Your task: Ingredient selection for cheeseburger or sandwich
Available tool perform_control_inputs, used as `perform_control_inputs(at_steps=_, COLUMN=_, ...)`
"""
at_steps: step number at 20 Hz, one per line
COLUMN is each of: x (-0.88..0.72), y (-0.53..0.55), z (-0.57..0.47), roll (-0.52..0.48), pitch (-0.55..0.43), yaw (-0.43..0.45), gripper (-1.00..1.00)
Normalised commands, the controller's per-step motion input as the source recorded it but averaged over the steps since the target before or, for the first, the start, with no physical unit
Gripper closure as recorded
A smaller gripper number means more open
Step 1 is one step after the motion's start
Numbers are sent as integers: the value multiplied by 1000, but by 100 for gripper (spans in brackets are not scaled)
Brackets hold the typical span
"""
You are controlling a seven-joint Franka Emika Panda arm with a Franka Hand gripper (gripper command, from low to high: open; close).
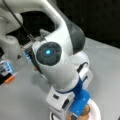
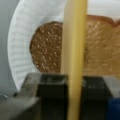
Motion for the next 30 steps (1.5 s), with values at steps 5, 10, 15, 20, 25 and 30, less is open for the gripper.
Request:
perform_control_inputs(at_steps=5, x=166, y=94, z=-67, roll=-270, pitch=198, yaw=33, gripper=100)
perform_control_inputs(at_steps=10, x=138, y=85, z=-123, roll=-182, pitch=102, yaw=95, gripper=100)
perform_control_inputs(at_steps=15, x=43, y=33, z=-152, roll=-160, pitch=57, yaw=151, gripper=100)
perform_control_inputs(at_steps=20, x=-31, y=-101, z=-120, roll=-161, pitch=7, yaw=215, gripper=100)
perform_control_inputs(at_steps=25, x=-82, y=-129, z=-86, roll=-122, pitch=3, yaw=232, gripper=100)
perform_control_inputs(at_steps=30, x=-81, y=-50, z=-47, roll=-84, pitch=-5, yaw=156, gripper=100)
